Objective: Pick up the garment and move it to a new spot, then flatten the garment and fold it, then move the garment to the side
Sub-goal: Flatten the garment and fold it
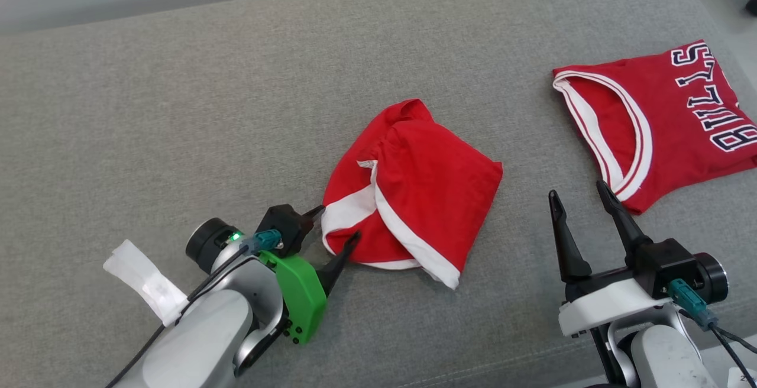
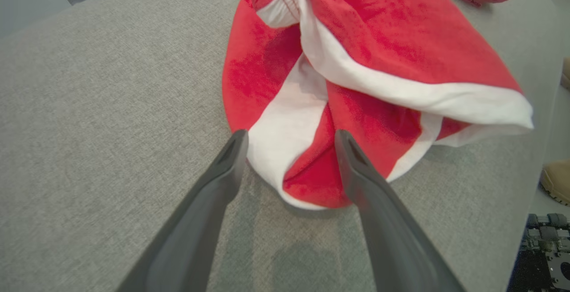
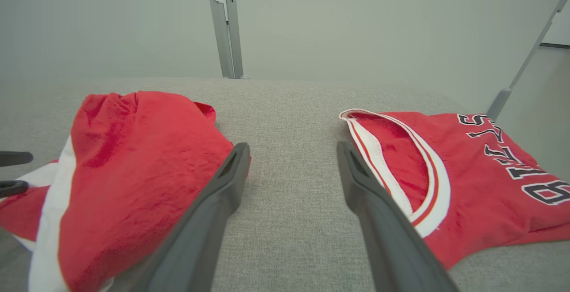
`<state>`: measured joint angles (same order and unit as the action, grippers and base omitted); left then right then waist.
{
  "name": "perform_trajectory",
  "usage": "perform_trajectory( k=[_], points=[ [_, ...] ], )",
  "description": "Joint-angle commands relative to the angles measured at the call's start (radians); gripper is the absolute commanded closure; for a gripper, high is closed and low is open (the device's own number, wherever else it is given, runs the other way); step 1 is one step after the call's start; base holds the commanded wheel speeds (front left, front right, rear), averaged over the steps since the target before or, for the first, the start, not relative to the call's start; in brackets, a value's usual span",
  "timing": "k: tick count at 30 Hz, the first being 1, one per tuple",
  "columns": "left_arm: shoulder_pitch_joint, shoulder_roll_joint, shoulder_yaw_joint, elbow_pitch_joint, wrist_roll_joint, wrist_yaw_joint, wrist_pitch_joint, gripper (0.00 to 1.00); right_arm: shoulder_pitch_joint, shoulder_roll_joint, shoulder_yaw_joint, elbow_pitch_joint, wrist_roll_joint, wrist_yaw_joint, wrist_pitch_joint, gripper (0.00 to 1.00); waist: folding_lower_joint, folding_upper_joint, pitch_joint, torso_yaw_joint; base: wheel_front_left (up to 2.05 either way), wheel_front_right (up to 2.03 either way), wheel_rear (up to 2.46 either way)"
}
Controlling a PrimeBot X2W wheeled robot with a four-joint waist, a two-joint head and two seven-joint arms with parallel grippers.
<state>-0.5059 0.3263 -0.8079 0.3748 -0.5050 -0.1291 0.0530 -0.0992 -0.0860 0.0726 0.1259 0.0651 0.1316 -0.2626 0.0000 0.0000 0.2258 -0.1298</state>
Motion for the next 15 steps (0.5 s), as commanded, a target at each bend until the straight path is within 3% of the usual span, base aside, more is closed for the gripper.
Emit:
perform_trajectory(
  k=[1,7,9,15],
  points=[
    [-0.027,0.010,-0.009,0.015,-0.015,-0.002,0.004,0.00,-0.015,0.001,-0.002,-0.005,0.006,-0.002,-0.003,0.00,0.0000,0.0000,0.043,-0.049,0.00,0.00,0.00],
    [-0.107,0.035,-0.091,0.137,-0.062,-0.002,0.002,0.02,-0.024,0.014,-0.008,-0.008,0.006,-0.002,-0.003,0.00,0.0000,0.0000,0.055,-0.068,0.00,0.00,0.00],
    [-0.124,0.039,-0.109,0.169,-0.090,-0.002,0.007,0.97,-0.023,0.017,-0.009,-0.007,0.005,-0.002,-0.003,0.00,0.0000,0.0000,0.052,-0.071,0.00,0.00,0.00],
    [-0.160,0.059,-0.092,0.121,-0.232,-0.002,-0.027,1.00,0.000,0.021,-0.030,-0.010,0.001,-0.002,-0.003,0.00,0.0000,0.0000,0.033,-0.057,0.00,0.00,0.00]
  ],
)
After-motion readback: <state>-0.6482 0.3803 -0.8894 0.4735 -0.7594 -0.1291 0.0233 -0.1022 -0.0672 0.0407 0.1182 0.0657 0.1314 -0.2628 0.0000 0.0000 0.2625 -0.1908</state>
